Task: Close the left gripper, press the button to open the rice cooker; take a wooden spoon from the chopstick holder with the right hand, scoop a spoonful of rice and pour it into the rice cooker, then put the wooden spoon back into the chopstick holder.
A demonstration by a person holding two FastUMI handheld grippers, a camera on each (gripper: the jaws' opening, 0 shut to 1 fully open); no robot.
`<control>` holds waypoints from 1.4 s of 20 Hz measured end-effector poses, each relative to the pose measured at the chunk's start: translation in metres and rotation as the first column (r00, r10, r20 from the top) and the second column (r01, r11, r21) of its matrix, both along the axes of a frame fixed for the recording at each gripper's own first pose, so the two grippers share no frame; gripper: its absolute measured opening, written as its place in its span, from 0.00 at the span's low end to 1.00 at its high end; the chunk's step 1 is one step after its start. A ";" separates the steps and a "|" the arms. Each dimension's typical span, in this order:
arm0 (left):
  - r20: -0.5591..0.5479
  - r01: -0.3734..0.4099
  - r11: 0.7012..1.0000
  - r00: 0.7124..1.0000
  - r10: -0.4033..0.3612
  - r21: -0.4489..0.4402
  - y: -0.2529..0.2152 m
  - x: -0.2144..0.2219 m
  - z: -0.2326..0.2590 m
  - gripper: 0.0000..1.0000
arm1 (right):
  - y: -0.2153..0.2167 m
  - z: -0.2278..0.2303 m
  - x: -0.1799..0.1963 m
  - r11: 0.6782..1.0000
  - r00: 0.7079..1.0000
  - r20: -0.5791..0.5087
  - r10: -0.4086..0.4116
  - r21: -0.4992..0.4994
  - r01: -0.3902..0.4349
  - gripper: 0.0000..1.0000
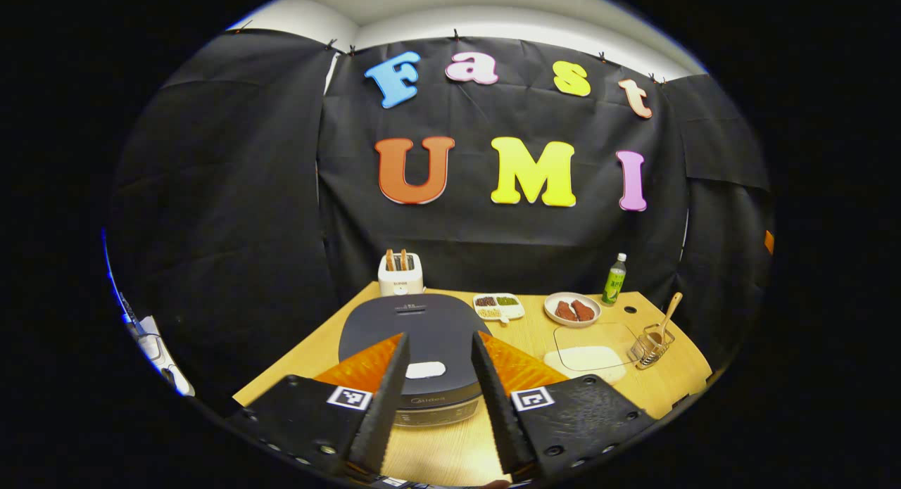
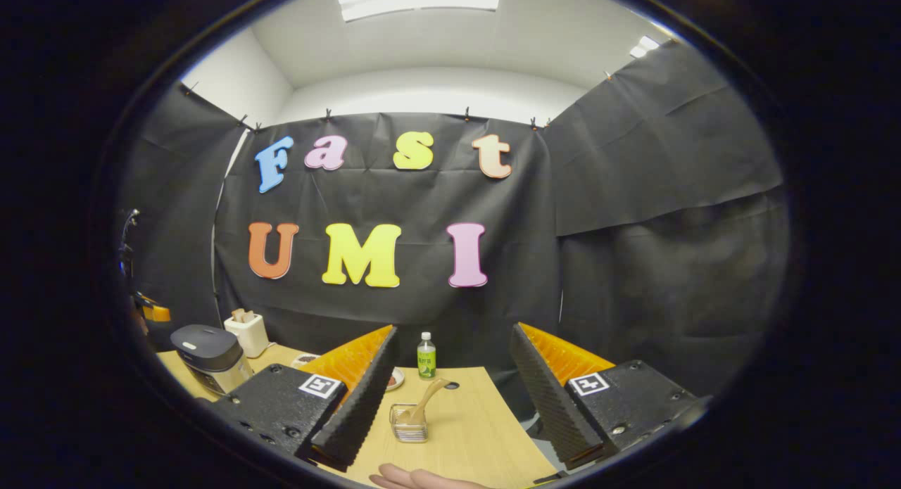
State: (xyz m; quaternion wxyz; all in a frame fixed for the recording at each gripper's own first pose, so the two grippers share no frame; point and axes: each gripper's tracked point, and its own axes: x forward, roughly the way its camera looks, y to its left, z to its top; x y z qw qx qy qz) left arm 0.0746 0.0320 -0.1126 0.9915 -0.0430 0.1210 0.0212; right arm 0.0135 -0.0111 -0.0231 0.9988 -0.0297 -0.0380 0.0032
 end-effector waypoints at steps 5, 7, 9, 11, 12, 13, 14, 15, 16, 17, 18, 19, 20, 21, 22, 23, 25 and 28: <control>-0.083 -0.064 0.998 0.994 0.066 0.020 0.027 0.026 -0.041 0.30 | -0.004 -0.017 0.007 0.998 1.000 -0.025 -0.016 0.059 0.017 1.00; -0.117 -0.071 0.997 0.991 0.071 0.006 0.030 0.048 -0.062 0.30 | -0.001 -0.017 0.006 0.998 1.000 0.002 -0.024 0.063 0.024 1.00; -0.156 -0.080 0.996 0.985 0.072 -0.044 0.027 0.035 -0.063 0.00 | 0.003 -0.025 0.005 0.999 1.000 0.007 -0.024 0.035 0.024 1.00; -0.167 -0.073 0.996 0.984 0.064 -0.050 0.022 0.045 -0.071 0.00 | 0.009 -0.030 0.003 1.000 1.000 0.001 -0.005 0.012 0.005 1.00; -0.170 -0.069 0.997 0.984 0.061 -0.042 0.020 0.049 -0.075 0.00 | 0.008 -0.033 0.003 1.000 1.000 -0.004 0.000 0.004 0.000 1.00; -0.184 -0.063 0.997 0.981 0.055 -0.037 0.018 0.051 -0.082 0.00 | 0.008 -0.035 0.002 1.000 1.000 -0.008 0.004 0.001 -0.004 1.00; -0.180 -0.066 0.997 0.982 0.059 -0.031 0.018 0.052 -0.082 0.00 | 0.009 -0.037 0.002 1.000 1.000 -0.011 0.010 0.004 -0.010 1.00; -0.169 -0.070 0.997 0.984 0.064 -0.028 0.021 0.053 -0.080 0.00 | 0.009 -0.037 0.000 1.000 1.000 -0.010 0.018 0.009 -0.018 1.00; -0.181 -0.081 0.996 0.981 0.071 -0.044 0.020 0.053 -0.086 0.00 | 0.008 -0.037 -0.001 1.000 1.000 -0.008 0.023 0.012 -0.023 1.00; -0.177 -0.081 0.996 0.982 0.072 -0.042 0.018 0.052 -0.088 0.00 | 0.005 -0.037 -0.002 1.000 1.000 -0.007 0.022 0.013 -0.022 1.00; -0.185 -0.076 0.997 0.980 0.069 -0.033 0.018 0.051 -0.091 0.00 | 0.003 -0.038 -0.001 1.000 1.000 -0.005 0.018 0.011 -0.018 1.00; -0.187 -0.067 0.997 0.980 0.061 -0.024 0.016 0.051 -0.092 0.00 | 0.000 -0.038 -0.002 1.000 1.000 -0.004 0.012 0.008 -0.012 1.00; -0.190 -0.065 0.998 0.980 0.059 -0.025 0.018 0.051 -0.093 0.00 | 0.000 -0.039 -0.002 1.000 1.000 -0.005 0.009 0.008 -0.009 1.00; -0.192 -0.072 0.997 0.979 0.063 -0.040 0.020 0.050 -0.094 0.00 | 0.001 -0.039 -0.002 1.000 1.000 -0.009 0.009 0.009 -0.009 1.00; -0.186 -0.075 0.996 0.980 0.065 -0.051 0.020 0.049 -0.093 0.00 | 0.002 -0.042 -0.002 1.000 1.000 -0.015 0.011 0.009 -0.011 1.00; -0.191 -0.074 0.996 0.980 0.063 -0.049 0.018 0.049 -0.097 0.00 | 0.003 -0.043 -0.002 1.000 1.000 -0.022 0.012 0.010 -0.012 1.00; -0.163 -0.073 0.996 0.985 0.065 -0.048 0.019 0.049 -0.095 0.00 | 0.004 -0.047 -0.002 1.000 0.999 -0.038 0.015 0.012 -0.015 1.00; -0.159 -0.085 0.996 0.984 0.081 -0.018 0.019 0.046 -0.093 0.00 | 0.006 -0.050 -0.003 1.000 0.998 -0.052 0.027 0.013 -0.027 1.00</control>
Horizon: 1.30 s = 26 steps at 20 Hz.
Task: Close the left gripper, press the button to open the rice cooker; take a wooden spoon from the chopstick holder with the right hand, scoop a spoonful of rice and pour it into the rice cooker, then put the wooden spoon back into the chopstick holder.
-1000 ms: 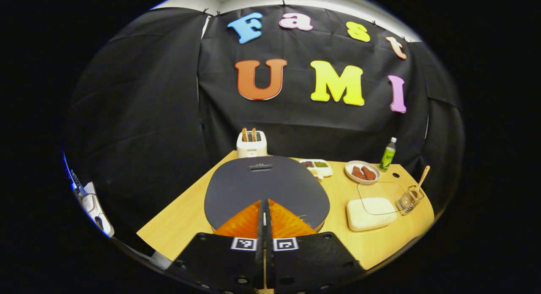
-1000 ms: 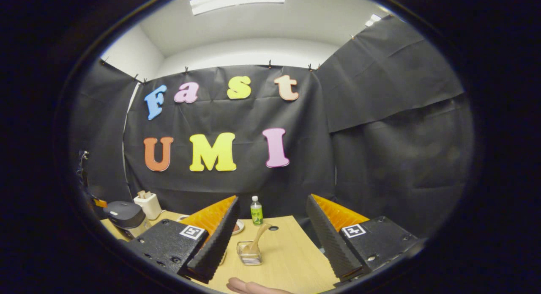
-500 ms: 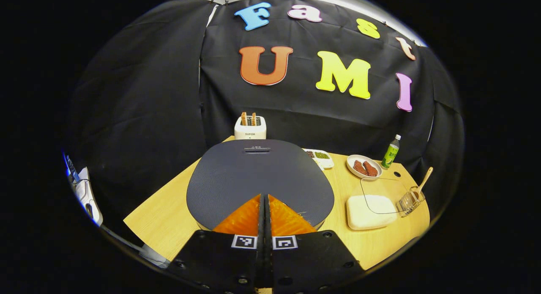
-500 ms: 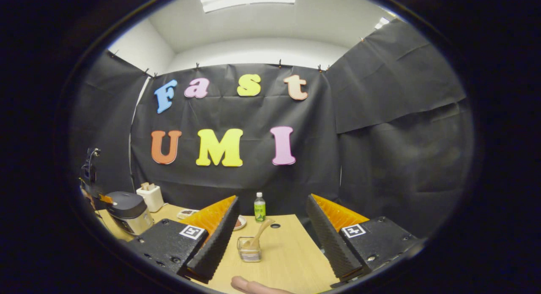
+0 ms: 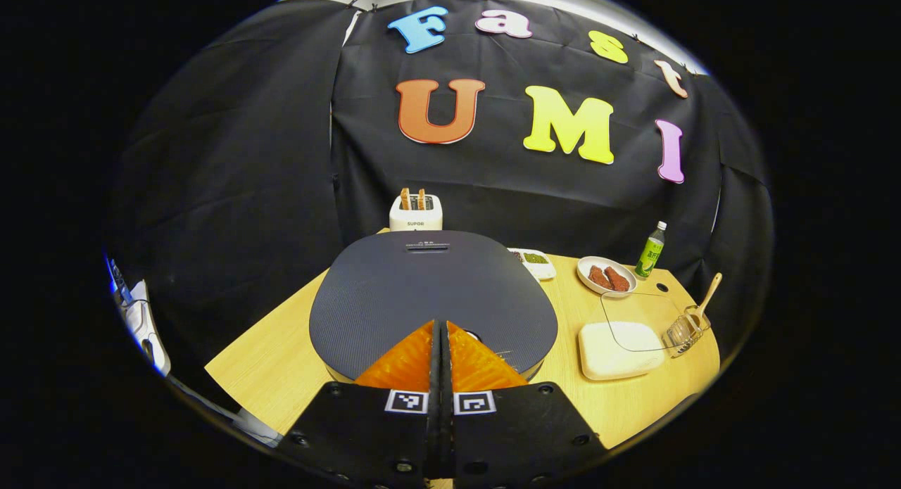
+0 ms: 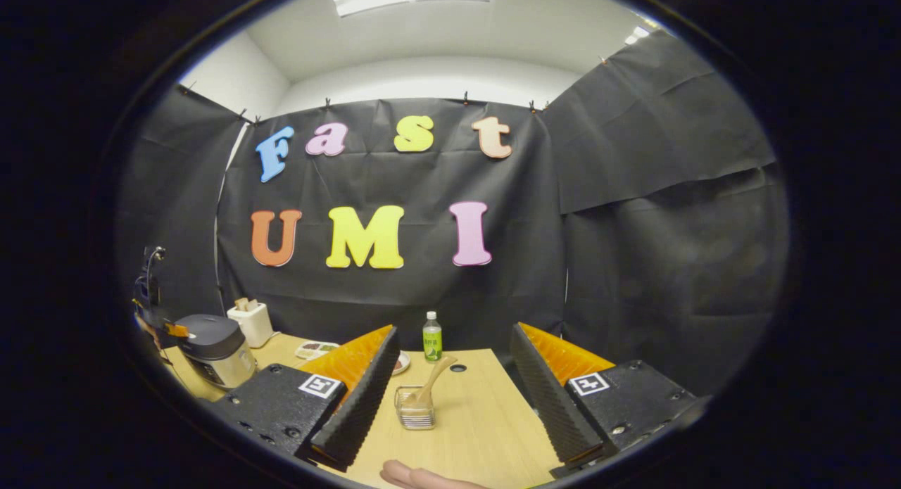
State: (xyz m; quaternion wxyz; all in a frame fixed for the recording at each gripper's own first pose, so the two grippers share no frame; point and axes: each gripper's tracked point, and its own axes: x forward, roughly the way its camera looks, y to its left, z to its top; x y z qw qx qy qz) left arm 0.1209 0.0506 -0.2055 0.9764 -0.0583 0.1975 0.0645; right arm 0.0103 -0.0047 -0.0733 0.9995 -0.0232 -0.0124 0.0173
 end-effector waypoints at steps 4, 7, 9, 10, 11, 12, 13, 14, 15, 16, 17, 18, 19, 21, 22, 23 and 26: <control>0.036 -0.012 0.997 0.999 0.010 0.076 0.000 -0.017 0.028 0.05 | -0.010 -0.011 0.000 1.000 1.000 -0.018 -0.018 -0.025 0.018 0.99; 0.141 -0.042 0.994 0.990 0.028 0.102 0.001 -0.036 0.071 0.59 | -0.015 -0.020 0.004 0.999 0.999 -0.038 -0.036 -0.031 0.035 0.99; 0.174 -0.073 0.992 0.983 0.055 0.099 -0.002 -0.059 0.086 0.84 | -0.018 -0.026 0.009 0.999 0.998 -0.045 -0.045 -0.034 0.043 1.00; 0.197 -0.111 0.988 0.976 0.088 0.110 0.010 -0.067 0.091 0.97 | -0.019 -0.031 0.012 0.998 0.998 -0.051 -0.048 -0.032 0.046 0.99; 0.223 -0.118 0.987 0.971 0.091 0.110 0.011 -0.077 0.099 0.96 | -0.019 -0.035 0.015 0.999 0.997 -0.057 -0.048 -0.028 0.046 0.99; 0.250 -0.101 0.991 0.965 0.075 0.092 0.001 -0.086 0.106 0.96 | -0.017 -0.040 0.019 0.999 0.997 -0.061 -0.047 -0.024 0.045 1.00; 0.266 -0.080 0.994 0.962 0.058 0.074 -0.009 -0.099 0.110 0.96 | -0.016 -0.044 0.024 0.999 0.997 -0.065 -0.048 -0.028 0.046 0.99; 0.272 -0.056 0.996 0.962 0.035 0.071 -0.018 -0.110 0.108 0.95 | -0.017 -0.053 0.031 0.998 0.995 -0.083 -0.058 -0.040 0.055 1.00; 0.279 -0.045 0.995 0.960 0.019 0.085 -0.024 -0.122 0.106 0.95 | -0.017 -0.063 0.037 0.997 0.992 -0.105 -0.063 -0.048 0.058 1.00; 0.288 -0.045 0.994 0.958 0.015 0.099 -0.024 -0.130 0.108 0.95 | -0.013 -0.070 0.043 0.998 0.990 -0.128 -0.060 -0.043 0.055 0.99; 0.300 -0.033 0.993 0.954 -0.002 0.112 -0.030 -0.139 0.109 0.95 | -0.009 -0.077 0.050 0.999 0.988 -0.147 -0.049 -0.026 0.046 0.99; 0.307 -0.014 0.993 0.951 -0.023 0.118 -0.041 -0.148 0.107 0.95 | -0.003 -0.082 0.060 0.999 0.987 -0.156 -0.035 -0.008 0.034 1.00; 0.319 -0.002 0.993 0.947 -0.037 0.120 -0.049 -0.156 0.107 0.95 | -0.001 -0.088 0.070 0.999 0.986 -0.162 -0.032 0.005 0.034 0.99; 0.335 0.021 0.993 0.940 -0.059 0.117 -0.060 -0.171 0.107 0.95 | 0.006 -0.101 0.094 0.999 0.985 -0.173 -0.003 0.031 0.009 0.99; 0.343 0.028 0.993 0.937 -0.066 0.114 -0.065 -0.179 0.107 0.94 | 0.011 -0.113 0.106 0.999 0.981 -0.194 0.010 0.043 -0.002 0.99; 0.356 0.032 0.993 0.932 -0.071 0.113 -0.068 -0.186 0.109 0.94 | 0.014 -0.123 0.117 0.998 0.976 -0.216 0.025 0.059 -0.012 0.99; 0.387 0.076 0.993 0.916 -0.105 0.090 -0.086 -0.207 0.112 0.94 | 0.017 -0.150 0.156 0.995 0.963 -0.264 0.047 0.093 -0.023 0.99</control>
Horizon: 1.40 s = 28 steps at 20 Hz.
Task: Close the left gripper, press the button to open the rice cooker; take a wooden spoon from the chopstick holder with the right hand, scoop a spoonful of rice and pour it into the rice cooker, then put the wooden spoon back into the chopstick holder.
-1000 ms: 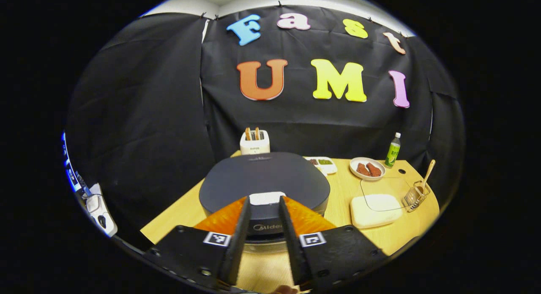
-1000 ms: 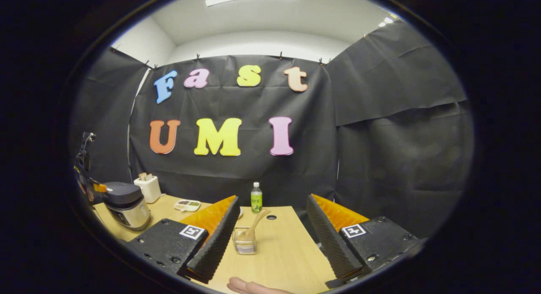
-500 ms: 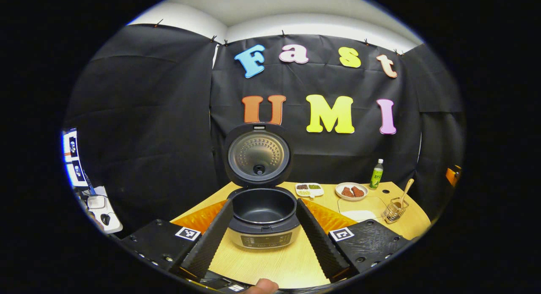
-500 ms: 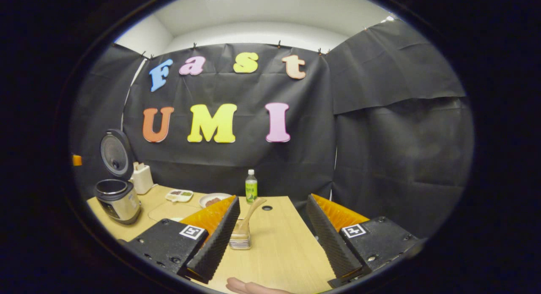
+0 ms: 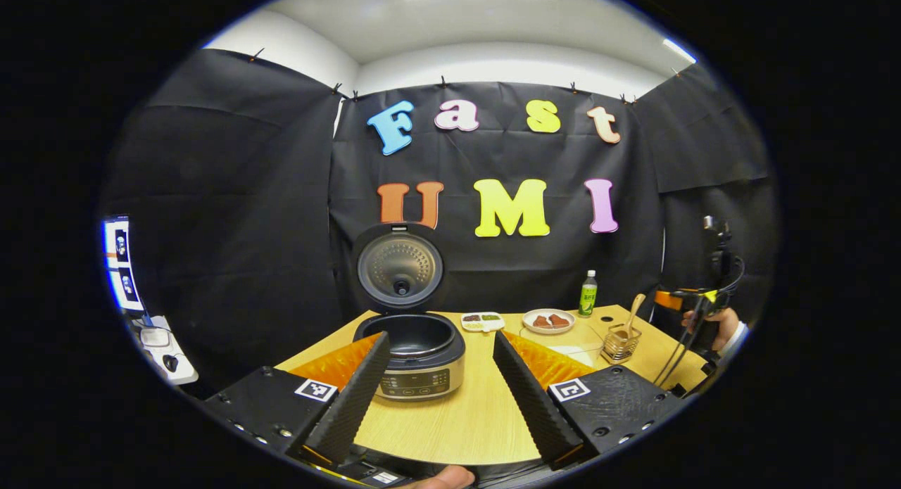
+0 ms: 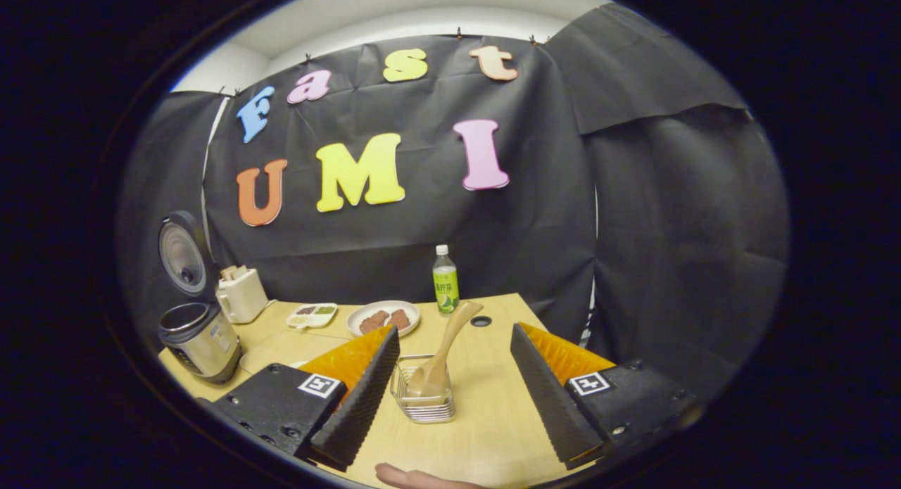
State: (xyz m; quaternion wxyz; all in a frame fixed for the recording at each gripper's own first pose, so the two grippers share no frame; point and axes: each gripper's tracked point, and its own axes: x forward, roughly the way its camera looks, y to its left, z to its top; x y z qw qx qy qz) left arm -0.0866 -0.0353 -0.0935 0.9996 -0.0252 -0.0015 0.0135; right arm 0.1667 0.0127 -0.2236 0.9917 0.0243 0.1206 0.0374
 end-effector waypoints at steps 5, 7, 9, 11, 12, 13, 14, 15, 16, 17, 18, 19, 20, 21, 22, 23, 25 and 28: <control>0.029 0.082 0.994 0.996 -0.081 -0.068 -0.017 -0.030 -0.003 0.94 | 0.003 -0.048 0.054 1.000 0.997 -0.075 0.023 0.014 -0.022 0.99; 0.030 0.070 0.994 0.997 -0.067 -0.085 -0.008 -0.042 -0.009 0.94 | 0.016 -0.046 0.068 0.998 0.997 -0.056 0.050 0.050 -0.048 1.00; 0.021 0.029 0.996 0.999 -0.027 -0.085 0.005 -0.043 -0.016 0.95 | 0.022 -0.054 0.084 0.995 0.995 -0.072 0.069 0.073 -0.063 0.99; 0.014 -0.007 0.998 1.000 0.008 -0.066 0.015 -0.044 -0.017 0.95 | 0.022 -0.067 0.102 0.994 0.991 -0.116 0.062 0.099 -0.051 1.00; 0.017 -0.020 0.998 1.000 0.021 -0.056 0.018 -0.046 -0.016 0.95 | 0.020 -0.074 0.110 0.994 0.988 -0.144 0.054 0.101 -0.039 1.00; 0.024 -0.027 0.999 0.999 0.028 -0.044 0.020 -0.046 -0.014 0.95 | 0.015 -0.079 0.116 0.994 0.985 -0.166 0.038 0.104 -0.021 1.00; 0.029 -0.022 0.999 0.999 0.023 -0.034 0.019 -0.046 -0.014 0.95 | 0.011 -0.082 0.122 0.993 0.983 -0.181 0.027 0.115 -0.006 1.00; 0.029 -0.011 1.000 0.999 0.012 -0.029 0.015 -0.045 -0.014 0.95 | 0.013 -0.081 0.124 0.989 0.982 -0.182 0.044 0.147 -0.017 1.00; 0.031 -0.002 1.000 1.000 0.003 -0.029 0.012 -0.043 -0.015 0.95 | 0.020 -0.077 0.124 0.982 0.983 -0.164 0.083 0.181 -0.053 1.00; 0.032 0.007 1.000 0.999 -0.006 -0.027 0.010 -0.041 -0.016 0.95 | 0.022 -0.070 0.122 0.977 0.984 -0.143 0.103 0.199 -0.073 1.00; 0.026 0.019 1.000 0.999 -0.018 -0.023 0.007 -0.039 -0.019 0.95 | 0.019 -0.072 0.127 0.980 0.987 -0.134 0.090 0.190 -0.063 1.00; 0.017 0.028 0.999 0.999 -0.027 -0.019 0.004 -0.037 -0.024 0.95 | 0.017 -0.076 0.127 0.982 0.986 -0.139 0.092 0.175 -0.067 0.93; 0.010 0.035 0.999 0.999 -0.035 -0.014 0.001 -0.036 -0.025 0.95 | 0.015 -0.075 0.127 0.984 0.987 -0.132 0.089 0.168 -0.066 0.89; 0.009 0.040 0.999 0.999 -0.040 -0.008 -0.002 -0.037 -0.024 0.95 | 0.012 -0.070 0.131 0.984 0.990 -0.125 0.069 0.170 -0.048 0.69; 0.017 0.044 0.999 0.999 -0.044 -0.003 -0.004 -0.038 -0.022 0.95 | 0.016 -0.065 0.122 0.977 0.989 -0.126 0.083 0.203 -0.057 0.50; 0.027 0.057 0.998 0.998 -0.057 -0.001 -0.010 -0.038 -0.020 0.95 | 0.029 -0.060 0.117 0.968 0.984 -0.127 0.122 0.235 -0.090 0.31; 0.028 0.086 0.996 0.996 -0.086 -0.008 -0.019 -0.040 -0.021 0.95 | 0.035 -0.050 0.110 0.970 0.986 -0.117 0.117 0.228 -0.088 0.22; 0.037 0.093 0.996 0.995 -0.093 -0.005 -0.019 -0.044 -0.020 0.95 | 0.040 -0.019 0.098 0.976 0.993 -0.065 0.103 0.197 -0.089 0.19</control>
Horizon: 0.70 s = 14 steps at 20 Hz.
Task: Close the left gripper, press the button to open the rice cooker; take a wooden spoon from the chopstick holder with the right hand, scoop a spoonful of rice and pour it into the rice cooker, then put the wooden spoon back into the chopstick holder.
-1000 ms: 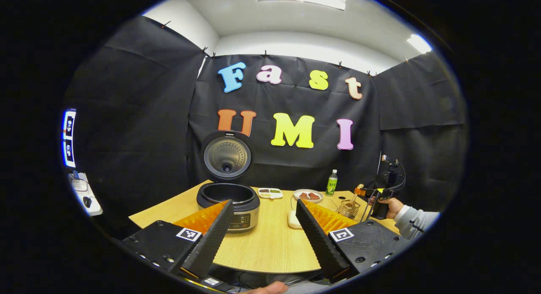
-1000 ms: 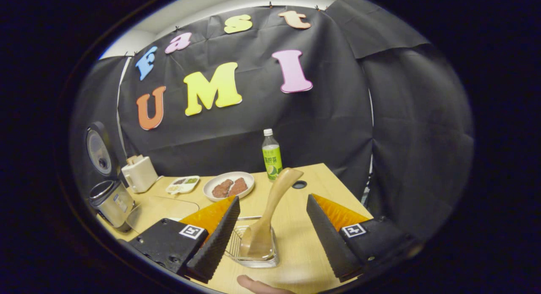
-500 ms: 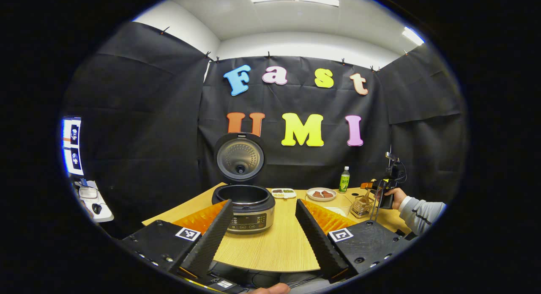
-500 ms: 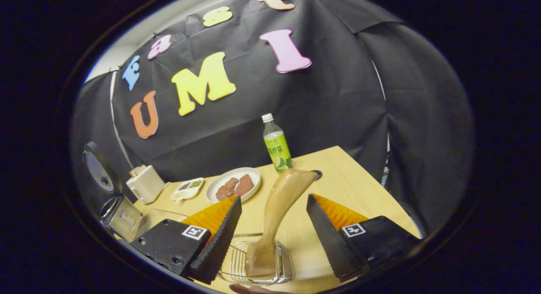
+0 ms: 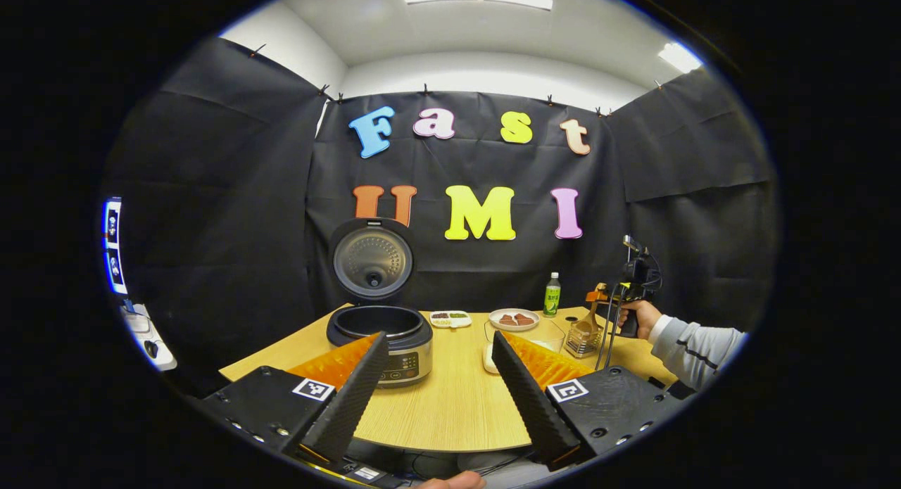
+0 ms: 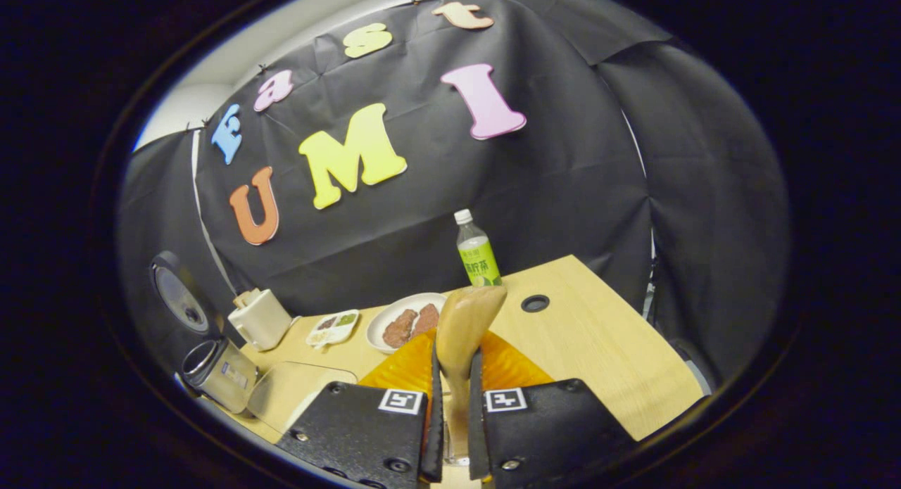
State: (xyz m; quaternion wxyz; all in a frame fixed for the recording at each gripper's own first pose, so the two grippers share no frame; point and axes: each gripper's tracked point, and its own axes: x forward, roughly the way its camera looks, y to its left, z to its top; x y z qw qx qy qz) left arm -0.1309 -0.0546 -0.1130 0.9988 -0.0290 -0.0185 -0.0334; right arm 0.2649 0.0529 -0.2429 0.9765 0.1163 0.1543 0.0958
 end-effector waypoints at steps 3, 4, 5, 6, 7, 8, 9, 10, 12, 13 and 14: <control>0.000 0.000 1.000 1.000 0.000 -0.001 0.003 -0.004 -0.001 0.95 | 0.003 0.033 -0.009 0.997 0.997 0.078 -0.013 -0.075 0.019 0.18; 0.000 0.000 1.000 1.000 0.000 -0.001 0.004 -0.006 -0.003 0.95 | 0.006 0.040 -0.013 0.995 0.996 0.091 -0.009 -0.100 0.018 0.18; -0.002 -0.003 1.000 1.000 0.003 -0.003 0.006 -0.006 -0.004 0.95 | 0.009 0.048 -0.018 0.992 0.995 0.101 -0.011 -0.122 0.023 0.18; -0.011 -0.004 1.000 1.000 0.004 -0.008 0.009 -0.007 -0.007 0.95 | 0.010 0.054 -0.021 0.989 0.994 0.111 -0.022 -0.141 0.038 0.18; -0.018 -0.002 1.000 1.000 0.002 -0.012 0.009 -0.009 -0.011 0.95 | 0.013 0.060 -0.024 0.988 0.993 0.118 -0.029 -0.150 0.047 0.18; -0.019 0.001 1.000 1.000 -0.001 -0.014 0.009 -0.009 -0.011 0.95 | 0.023 0.066 -0.028 0.987 0.992 0.126 -0.013 -0.155 0.033 0.18; -0.013 0.004 1.000 1.000 -0.004 -0.013 0.009 -0.011 -0.011 0.95 | 0.037 0.076 -0.035 0.990 0.990 0.144 0.015 -0.140 0.006 0.18; -0.005 0.010 1.000 1.000 -0.010 -0.008 0.009 -0.014 -0.010 0.95 | 0.050 0.084 -0.039 0.991 0.987 0.158 0.033 -0.135 -0.012 0.17; 0.011 0.016 1.000 1.000 -0.016 0.007 0.009 -0.018 -0.008 0.95 | 0.066 0.089 -0.041 0.992 0.983 0.181 0.037 -0.128 -0.014 0.14; 0.013 0.015 1.000 1.000 -0.015 0.015 0.009 -0.020 -0.010 0.95 | 0.079 0.089 -0.043 0.991 0.982 0.182 0.045 -0.129 -0.021 0.13; 0.017 0.010 1.000 1.000 -0.011 0.023 0.013 -0.022 -0.010 0.95 | 0.092 0.089 -0.044 0.990 0.982 0.183 0.052 -0.135 -0.028 0.13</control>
